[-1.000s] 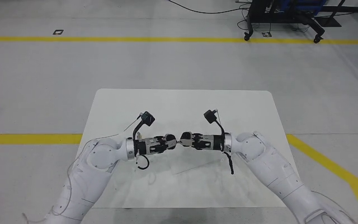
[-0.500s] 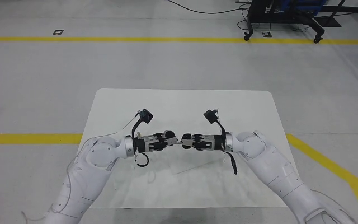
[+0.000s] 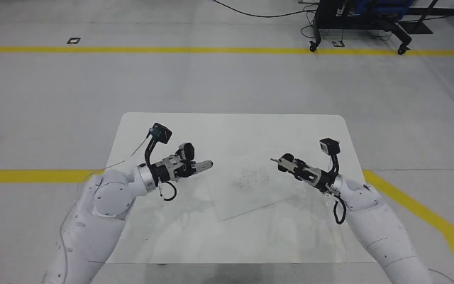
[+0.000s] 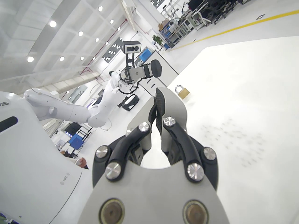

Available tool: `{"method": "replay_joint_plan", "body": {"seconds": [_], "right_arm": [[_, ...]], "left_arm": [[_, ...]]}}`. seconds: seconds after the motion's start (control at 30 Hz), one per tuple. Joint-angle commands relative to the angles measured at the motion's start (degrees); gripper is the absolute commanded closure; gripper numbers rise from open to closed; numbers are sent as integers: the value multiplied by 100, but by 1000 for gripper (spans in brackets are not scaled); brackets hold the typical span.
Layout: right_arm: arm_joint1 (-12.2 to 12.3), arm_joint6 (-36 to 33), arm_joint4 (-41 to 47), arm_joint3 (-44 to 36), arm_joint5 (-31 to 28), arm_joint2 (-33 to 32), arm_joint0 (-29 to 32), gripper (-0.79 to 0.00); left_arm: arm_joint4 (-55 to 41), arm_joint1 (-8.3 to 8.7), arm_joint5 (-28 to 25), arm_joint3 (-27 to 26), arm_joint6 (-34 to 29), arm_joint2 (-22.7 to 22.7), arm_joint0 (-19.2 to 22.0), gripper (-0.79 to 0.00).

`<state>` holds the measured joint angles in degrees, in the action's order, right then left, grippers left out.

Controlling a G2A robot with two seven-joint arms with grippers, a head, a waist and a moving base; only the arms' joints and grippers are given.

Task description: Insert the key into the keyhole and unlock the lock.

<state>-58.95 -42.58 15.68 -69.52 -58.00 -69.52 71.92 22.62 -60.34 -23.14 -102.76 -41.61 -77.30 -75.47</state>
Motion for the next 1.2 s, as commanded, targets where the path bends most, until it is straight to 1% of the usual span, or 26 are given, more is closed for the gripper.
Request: {"method": "replay_joint_plan", "body": {"seconds": [0.0, 0.07, 0.17, 0.27, 0.33, 0.4, 0.47, 0.53, 0.6, 0.7, 0.77, 0.8, 0.83, 0.9, 0.93, 1.0, 1.03, 1.07, 1.17], "right_arm": [[-2, -6, -6, 3, 0, 17, -11, 0], [-2, -6, -6, 3, 0, 17, -11, 0], [-2, -6, -6, 3, 0, 17, -11, 0], [-2, -6, -6, 3, 0, 17, -11, 0], [-2, -6, -6, 3, 0, 17, -11, 0], [-2, -6, -6, 3, 0, 17, -11, 0], [-2, -6, -6, 3, 0, 17, -11, 0], [-2, -6, -6, 3, 0, 17, -11, 0], [-2, -6, -6, 3, 0, 17, -11, 0], [-2, -6, -6, 3, 0, 17, -11, 0], [-2, -6, -6, 3, 0, 17, -11, 0], [-2, -6, -6, 3, 0, 17, -11, 0], [-2, -6, -6, 3, 0, 17, -11, 0], [-2, -6, -6, 3, 0, 17, -11, 0], [-2, -6, -6, 3, 0, 17, -11, 0], [-2, -6, -6, 3, 0, 17, -11, 0], [-2, -6, -6, 3, 0, 17, -11, 0], [-2, -6, -6, 3, 0, 17, -11, 0], [-2, -6, -6, 3, 0, 17, -11, 0]], "left_arm": [[1403, 80, 606, -677, -34, -385, -354, -785], [2341, 131, 1085, -1187, -124, -636, -729, -785], [3190, 181, 1351, -1775, -393, -816, -1216, -785], [4281, 217, 1529, -2100, -792, -721, -1565, -785], [4821, 215, 1646, -2066, -987, -505, -1643, -785], [5012, 191, 1708, -1817, -1055, -219, -1579, -785], [5208, 157, 1803, -1456, -1059, 61, -1389, -785], [5114, 109, 1865, -1130, -1020, 306, -1156, -785], [5223, 71, 1980, -818, -1044, 479, -927, -733], [5263, 11, 2137, -525, -1048, 704, -661, -717], [5181, -25, 2197, -432, -1064, 811, -532, -653], [5203, -39, 2219, -383, -1091, 864, -476, -597], [5226, -53, 2242, -340, -1102, 915, -425, -591], [5249, -81, 2282, -233, -1096, 1003, -334, -548], [5253, -95, 2296, -181, -1089, 1043, -289, -539], [5120, -127, 2378, -68, -1045, 1076, -204, -446], [5138, -140, 2445, -2, -1045, 1094, -158, -379], [5163, -153, 2484, 48, -1057, 1125, -118, -339], [5146, -189, 2606, 137, -1094, 1179, -32, -296]]}}
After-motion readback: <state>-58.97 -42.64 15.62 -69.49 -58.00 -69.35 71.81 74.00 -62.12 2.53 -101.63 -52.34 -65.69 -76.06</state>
